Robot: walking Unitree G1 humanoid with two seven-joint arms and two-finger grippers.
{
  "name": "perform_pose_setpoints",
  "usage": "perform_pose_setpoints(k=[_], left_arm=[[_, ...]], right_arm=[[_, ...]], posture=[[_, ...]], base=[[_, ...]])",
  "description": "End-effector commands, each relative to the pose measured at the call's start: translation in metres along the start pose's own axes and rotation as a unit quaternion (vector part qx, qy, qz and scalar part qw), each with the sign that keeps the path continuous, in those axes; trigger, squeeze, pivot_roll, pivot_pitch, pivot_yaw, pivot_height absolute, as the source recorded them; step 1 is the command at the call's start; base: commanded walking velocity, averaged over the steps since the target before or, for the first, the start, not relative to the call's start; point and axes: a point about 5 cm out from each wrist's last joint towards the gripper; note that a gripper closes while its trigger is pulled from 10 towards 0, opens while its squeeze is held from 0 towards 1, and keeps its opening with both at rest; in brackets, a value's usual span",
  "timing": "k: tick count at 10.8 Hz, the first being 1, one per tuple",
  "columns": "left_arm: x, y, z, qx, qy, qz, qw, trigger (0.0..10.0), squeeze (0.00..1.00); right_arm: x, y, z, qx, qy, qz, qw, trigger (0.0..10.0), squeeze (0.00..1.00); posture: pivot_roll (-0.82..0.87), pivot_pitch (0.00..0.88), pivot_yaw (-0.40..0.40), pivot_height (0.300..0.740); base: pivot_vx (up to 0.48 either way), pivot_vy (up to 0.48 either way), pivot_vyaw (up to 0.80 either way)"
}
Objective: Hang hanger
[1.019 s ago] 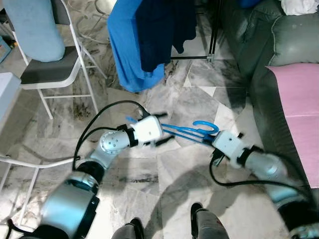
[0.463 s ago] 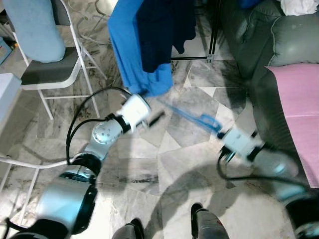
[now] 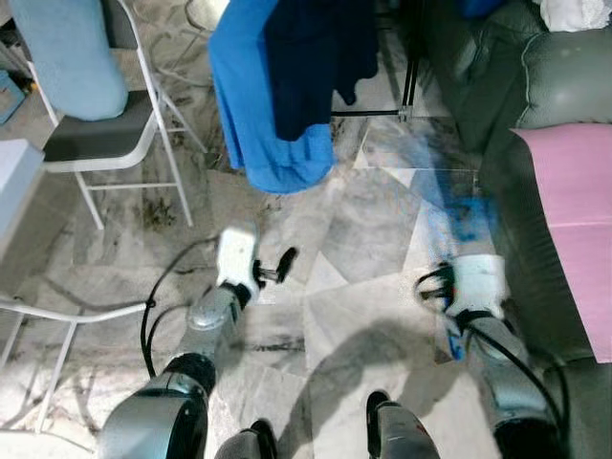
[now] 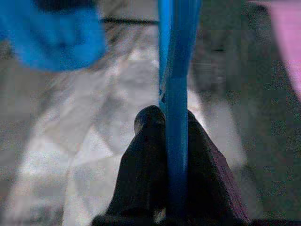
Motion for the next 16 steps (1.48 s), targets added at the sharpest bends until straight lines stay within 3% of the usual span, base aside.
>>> perform_pose_setpoints(k=[1, 2, 3, 4, 7, 9, 10, 11, 16], left_arm=[[-0.004, -0.007, -0.006, 0.024, 0.011, -0.031, 0.999, 10.0, 0.0], [-0.009, -0.007, -0.007, 0.042, 0.012, -0.066, 0.997, 10.0, 0.0], [-0.01, -0.002, -0.005, 0.038, 0.007, -0.044, 0.998, 10.0, 0.0], [-0.008, 0.002, -0.002, 0.038, 0.013, -0.052, 0.998, 10.0, 0.0], [-0.002, 0.001, 0.0, 0.057, 0.033, -0.069, 0.995, 10.0, 0.0], [-0.007, 0.0, -0.001, 0.06, 0.023, -0.074, 0.995, 10.0, 0.0], [-0.009, 0.003, -0.001, 0.056, 0.021, -0.074, 0.995, 10.0, 0.0], [-0.011, 0.009, 0.0, 0.042, 0.016, -0.079, 0.996, 10.0, 0.0], [-0.014, 0.024, 0.005, 0.0, 0.003, -0.076, 0.997, 10.0, 0.0]], right_arm=[[0.005, 0.004, -0.003, -0.028, 0.021, 0.029, 0.999, 10.0, 0.0], [0.008, 0.002, -0.007, -0.025, 0.032, 0.052, 0.998, 10.0, 0.0], [0.006, -0.004, -0.011, -0.014, 0.016, 0.037, 0.999, 10.0, 0.0], [0.001, -0.007, -0.013, -0.002, 0.009, 0.016, 1.0, 10.0, 0.0], [-0.004, -0.016, -0.014, 0.044, -0.004, 0.028, 0.999, 10.0, 0.0], [-0.004, -0.034, -0.017, 0.061, -0.004, 0.038, 0.997, 10.0, 0.0], [-0.007, -0.034, -0.019, 0.053, -0.014, 0.019, 0.998, 10.0, 0.0], [-0.009, -0.038, -0.026, 0.077, -0.014, 0.03, 0.996, 10.0, 0.0], [-0.02, -0.032, -0.032, 0.044, -0.046, 0.033, 0.997, 10.0, 0.0]], posture=[[-0.28, 0.183, 0.117, 0.74], [-0.28, 0.17, 0.109, 0.74], [-0.29, 0.157, 0.099, 0.74], [-0.29, 0.142, 0.084, 0.74], [-0.28, 0.089, 0.062, 0.74], [-0.3, 0.068, 0.06, 0.74], [-0.31, 0.071, 0.063, 0.74], [-0.32, 0.091, 0.08, 0.74], [-0.33, 0.148, 0.103, 0.74]], base=[[0.0, 0.0, 0.0], [0.0, 0.0, 0.0], [0.0, 0.0, 0.0], [0.0, 0.0, 0.0], [0.0, 0.0, 0.0], [0.324, 0.0, 0.0], [0.382, 0.0, 0.0], [0.409, 0.0, 0.0], [0.435, 0.0, 0.0]])
Point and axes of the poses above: a point about 5 cm out from each wrist's last joint towards the gripper, its own z axis pointing out of the wrist towards the gripper, its own x axis along the axis of the wrist's last joint, y = z × x, and after that the axes turned 15 degrees about -z, right-handed
